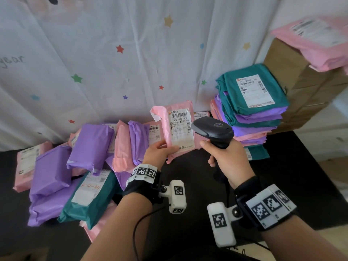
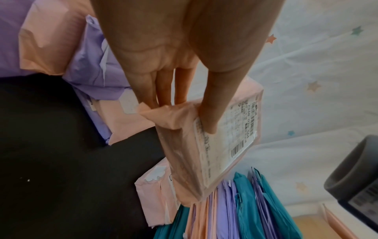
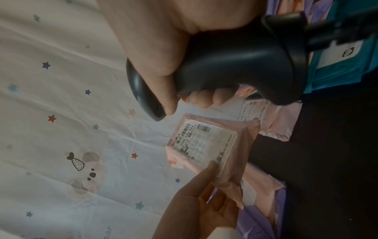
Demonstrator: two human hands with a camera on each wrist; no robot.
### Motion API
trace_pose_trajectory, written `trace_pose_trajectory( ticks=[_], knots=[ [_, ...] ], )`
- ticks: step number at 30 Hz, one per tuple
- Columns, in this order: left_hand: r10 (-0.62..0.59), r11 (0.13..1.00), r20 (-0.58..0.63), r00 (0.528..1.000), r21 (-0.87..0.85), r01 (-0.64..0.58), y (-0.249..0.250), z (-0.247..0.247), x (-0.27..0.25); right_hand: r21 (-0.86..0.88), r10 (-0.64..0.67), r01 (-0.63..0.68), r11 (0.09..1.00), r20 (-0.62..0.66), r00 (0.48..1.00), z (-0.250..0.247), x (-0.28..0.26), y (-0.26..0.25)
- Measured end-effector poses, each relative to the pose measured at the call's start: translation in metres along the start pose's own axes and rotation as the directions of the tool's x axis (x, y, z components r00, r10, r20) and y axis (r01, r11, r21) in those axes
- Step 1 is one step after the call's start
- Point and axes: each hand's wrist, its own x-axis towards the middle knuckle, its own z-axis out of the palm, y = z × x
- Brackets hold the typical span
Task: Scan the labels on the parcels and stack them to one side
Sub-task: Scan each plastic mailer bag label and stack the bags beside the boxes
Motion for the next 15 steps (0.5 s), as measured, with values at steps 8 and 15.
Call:
trace_pose_trajectory(
  ticks=[8,15],
  knots=[
    [-0.062,0.995,-0.01,0.998,0.078,0.063,0.003,0.022,0.036,-0.019,0.071,-0.071,0.997,-0.003,0.997,-0.02,0.009,0.01],
    [-0.107,0.923,-0.051,0.993,0.367,0.118,0.025,0.071,0.081,-0.028,0.147,-0.148,0.989,-0.031,0.989,-0.046,0.022,0.025]
  ],
)
